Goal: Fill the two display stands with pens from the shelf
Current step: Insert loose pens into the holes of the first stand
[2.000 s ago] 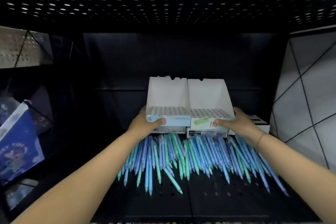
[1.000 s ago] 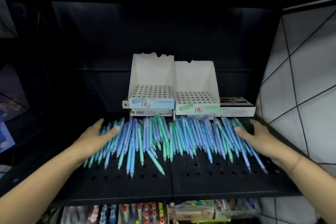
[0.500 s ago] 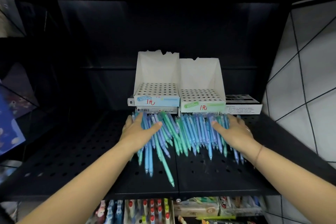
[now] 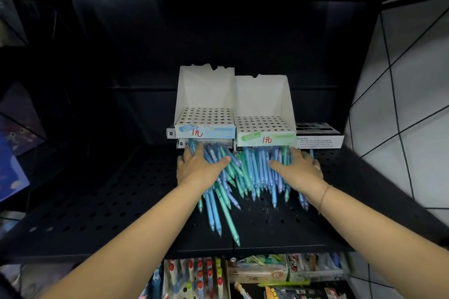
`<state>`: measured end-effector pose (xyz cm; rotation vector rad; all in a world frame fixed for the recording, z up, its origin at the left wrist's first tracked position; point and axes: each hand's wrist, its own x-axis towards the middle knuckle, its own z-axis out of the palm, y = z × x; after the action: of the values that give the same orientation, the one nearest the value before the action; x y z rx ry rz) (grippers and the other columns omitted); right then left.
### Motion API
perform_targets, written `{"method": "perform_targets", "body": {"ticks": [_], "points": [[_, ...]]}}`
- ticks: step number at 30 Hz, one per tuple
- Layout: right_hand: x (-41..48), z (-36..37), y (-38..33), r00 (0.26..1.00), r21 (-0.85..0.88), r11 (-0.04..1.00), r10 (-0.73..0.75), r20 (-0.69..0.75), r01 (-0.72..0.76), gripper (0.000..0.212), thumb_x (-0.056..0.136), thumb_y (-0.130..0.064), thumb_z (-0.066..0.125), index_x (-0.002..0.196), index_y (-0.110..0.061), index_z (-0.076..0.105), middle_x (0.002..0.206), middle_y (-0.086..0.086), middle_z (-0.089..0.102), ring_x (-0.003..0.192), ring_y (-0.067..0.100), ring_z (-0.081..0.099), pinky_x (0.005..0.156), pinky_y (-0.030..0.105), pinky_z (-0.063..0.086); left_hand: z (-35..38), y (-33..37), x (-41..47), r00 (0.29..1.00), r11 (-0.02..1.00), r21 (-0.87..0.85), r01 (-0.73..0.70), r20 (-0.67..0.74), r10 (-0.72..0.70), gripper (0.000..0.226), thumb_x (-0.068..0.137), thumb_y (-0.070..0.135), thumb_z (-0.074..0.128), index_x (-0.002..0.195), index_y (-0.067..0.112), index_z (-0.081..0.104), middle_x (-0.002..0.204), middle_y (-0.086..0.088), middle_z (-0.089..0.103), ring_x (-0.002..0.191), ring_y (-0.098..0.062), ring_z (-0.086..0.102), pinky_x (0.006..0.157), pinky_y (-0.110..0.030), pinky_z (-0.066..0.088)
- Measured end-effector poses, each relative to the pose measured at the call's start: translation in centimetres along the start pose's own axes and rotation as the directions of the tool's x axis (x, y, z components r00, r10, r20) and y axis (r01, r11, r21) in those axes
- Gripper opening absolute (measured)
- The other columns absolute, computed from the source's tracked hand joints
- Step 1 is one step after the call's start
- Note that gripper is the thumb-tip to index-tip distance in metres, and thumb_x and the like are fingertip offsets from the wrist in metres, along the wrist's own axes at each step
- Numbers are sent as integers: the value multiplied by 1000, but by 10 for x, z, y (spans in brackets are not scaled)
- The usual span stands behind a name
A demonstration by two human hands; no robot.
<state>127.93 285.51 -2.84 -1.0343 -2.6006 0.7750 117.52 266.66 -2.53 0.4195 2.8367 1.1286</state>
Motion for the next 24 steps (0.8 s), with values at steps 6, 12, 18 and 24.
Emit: {"method": "perform_targets", "body": {"ticks": [6, 12, 18, 24], "points": [[-5, -5, 1, 997, -26, 997, -65, 34, 66, 85, 88, -63, 46, 154, -24, 8, 161, 6, 0, 147, 29, 0, 119, 46, 11, 0, -1, 2, 1000, 995, 102, -11, 2, 11, 90, 83, 73, 45, 153, 31, 6, 162, -3, -4, 148, -30, -1, 119, -48, 11], [-9, -18, 16, 990, 90, 988, -127, 63, 121, 84, 86, -68, 44, 153, -29, 12, 161, 4, -2, 148, 27, -1, 119, 47, 10, -17, -11, -5, 986, 976, 165, -143, 113, 125, 88, 81, 79, 34, 152, 35, 4, 162, 2, -9, 148, -25, -11, 118, -52, -3], [-18, -21, 25, 977, 88, 977, -198, 73, 192, 83, 84, -66, 46, 152, -31, 13, 161, 2, -2, 148, 25, -3, 119, 47, 7, -43, -34, -52, 868, 882, 181, -434, 344, 357, 109, 57, 97, 28, 149, 47, -4, 157, 13, -23, 142, -11, -27, 117, -50, -11], [-22, -18, 23, 971, 24, 974, -228, 69, 227, 83, 85, -65, 44, 153, -30, 12, 161, 4, 0, 148, 26, -4, 118, 47, 5, -30, -37, -94, 764, 778, 200, -596, 439, 473, 102, 64, 87, 43, 143, 56, -13, 149, 26, -34, 130, 4, -42, 114, -42, -22]]}}
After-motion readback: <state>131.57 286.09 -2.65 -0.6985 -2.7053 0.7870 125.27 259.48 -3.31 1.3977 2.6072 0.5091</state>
